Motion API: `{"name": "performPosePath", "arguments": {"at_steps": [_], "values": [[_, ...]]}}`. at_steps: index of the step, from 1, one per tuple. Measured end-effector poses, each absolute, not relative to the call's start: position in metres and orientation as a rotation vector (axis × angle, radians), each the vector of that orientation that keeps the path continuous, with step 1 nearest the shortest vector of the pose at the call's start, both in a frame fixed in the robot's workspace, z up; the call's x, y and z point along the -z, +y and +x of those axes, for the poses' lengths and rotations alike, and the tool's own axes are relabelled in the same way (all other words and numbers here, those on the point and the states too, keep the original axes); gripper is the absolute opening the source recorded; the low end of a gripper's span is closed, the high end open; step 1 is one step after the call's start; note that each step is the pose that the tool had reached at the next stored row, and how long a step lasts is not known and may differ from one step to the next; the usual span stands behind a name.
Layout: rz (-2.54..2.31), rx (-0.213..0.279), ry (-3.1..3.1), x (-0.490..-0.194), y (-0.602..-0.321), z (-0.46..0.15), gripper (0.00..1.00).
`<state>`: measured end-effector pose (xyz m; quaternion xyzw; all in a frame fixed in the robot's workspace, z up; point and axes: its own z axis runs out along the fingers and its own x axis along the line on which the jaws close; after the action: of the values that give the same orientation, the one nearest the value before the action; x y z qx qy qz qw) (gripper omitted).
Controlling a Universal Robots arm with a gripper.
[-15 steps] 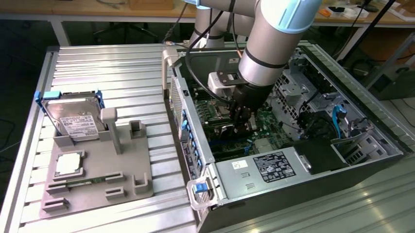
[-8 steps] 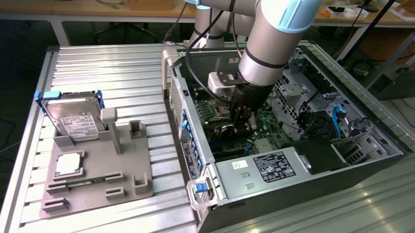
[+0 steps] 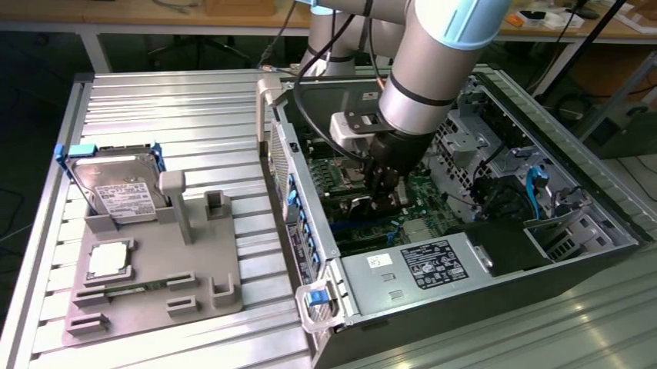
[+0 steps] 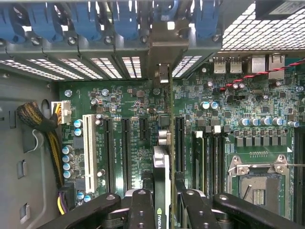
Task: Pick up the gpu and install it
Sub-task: 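Insert the gpu into the slot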
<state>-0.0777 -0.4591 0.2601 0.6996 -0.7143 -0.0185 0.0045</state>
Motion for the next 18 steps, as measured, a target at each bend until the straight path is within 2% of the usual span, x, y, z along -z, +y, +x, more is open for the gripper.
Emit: {"name": "performPosePath", "arguments": {"at_steps": [18], "values": [[2.192, 0.058, -2.238, -0.2573, -0.4606, -0.079, 0.27]]}}
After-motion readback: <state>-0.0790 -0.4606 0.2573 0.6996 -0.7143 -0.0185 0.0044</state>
